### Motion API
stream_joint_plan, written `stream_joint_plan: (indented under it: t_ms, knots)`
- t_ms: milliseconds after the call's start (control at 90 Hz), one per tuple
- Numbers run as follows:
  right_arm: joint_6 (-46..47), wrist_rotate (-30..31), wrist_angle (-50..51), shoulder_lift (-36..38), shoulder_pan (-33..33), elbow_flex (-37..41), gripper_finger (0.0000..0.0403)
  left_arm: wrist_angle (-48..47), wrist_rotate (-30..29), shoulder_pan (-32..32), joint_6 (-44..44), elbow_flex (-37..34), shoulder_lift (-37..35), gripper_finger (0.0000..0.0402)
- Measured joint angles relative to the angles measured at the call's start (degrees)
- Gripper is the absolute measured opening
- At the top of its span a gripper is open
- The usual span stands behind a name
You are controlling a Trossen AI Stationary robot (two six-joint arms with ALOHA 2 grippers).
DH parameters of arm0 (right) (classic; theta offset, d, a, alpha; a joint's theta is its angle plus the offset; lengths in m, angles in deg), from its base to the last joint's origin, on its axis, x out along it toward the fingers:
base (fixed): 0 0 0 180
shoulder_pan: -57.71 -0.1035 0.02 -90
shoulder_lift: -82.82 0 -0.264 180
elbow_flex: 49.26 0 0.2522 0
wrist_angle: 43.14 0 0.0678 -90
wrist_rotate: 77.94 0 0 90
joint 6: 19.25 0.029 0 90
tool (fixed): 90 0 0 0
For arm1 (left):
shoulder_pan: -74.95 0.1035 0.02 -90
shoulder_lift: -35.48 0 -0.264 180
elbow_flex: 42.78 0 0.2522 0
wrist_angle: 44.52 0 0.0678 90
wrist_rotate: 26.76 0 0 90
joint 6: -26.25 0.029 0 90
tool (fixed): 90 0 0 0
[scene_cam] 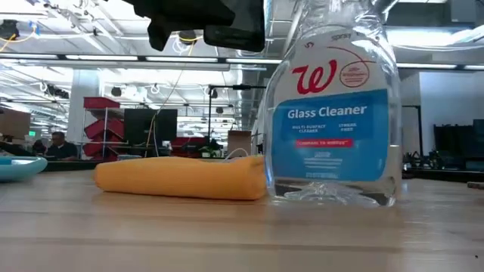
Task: Apply microfiber cloth
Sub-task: Spray the black cellphone
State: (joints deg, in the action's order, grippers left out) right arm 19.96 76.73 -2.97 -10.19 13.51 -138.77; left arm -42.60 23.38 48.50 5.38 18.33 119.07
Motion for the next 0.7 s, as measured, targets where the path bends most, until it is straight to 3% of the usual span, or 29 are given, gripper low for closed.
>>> stream_joint_plan:
  t_ms: [278, 456, 700]
  knots:
    - [1.5, 3.4, 1.1, -0.1, -4.9, -1.4, 0.0037, 0.0, 0.0, 0.0, 0.0, 0.0, 0.0, 0.0015]
    - [8.5, 9.0, 2.1, -0.1, -7.8, -1.9, 0.0037, 0.0, 0.0, 0.0, -0.1, 0.0, 0.0, 0.0015]
    - [10.3, 12.2, 1.4, -2.0, -9.0, -1.9, 0.0037, 0.0, 0.0, 0.0, -0.1, 0.0, 0.0, 0.0015]
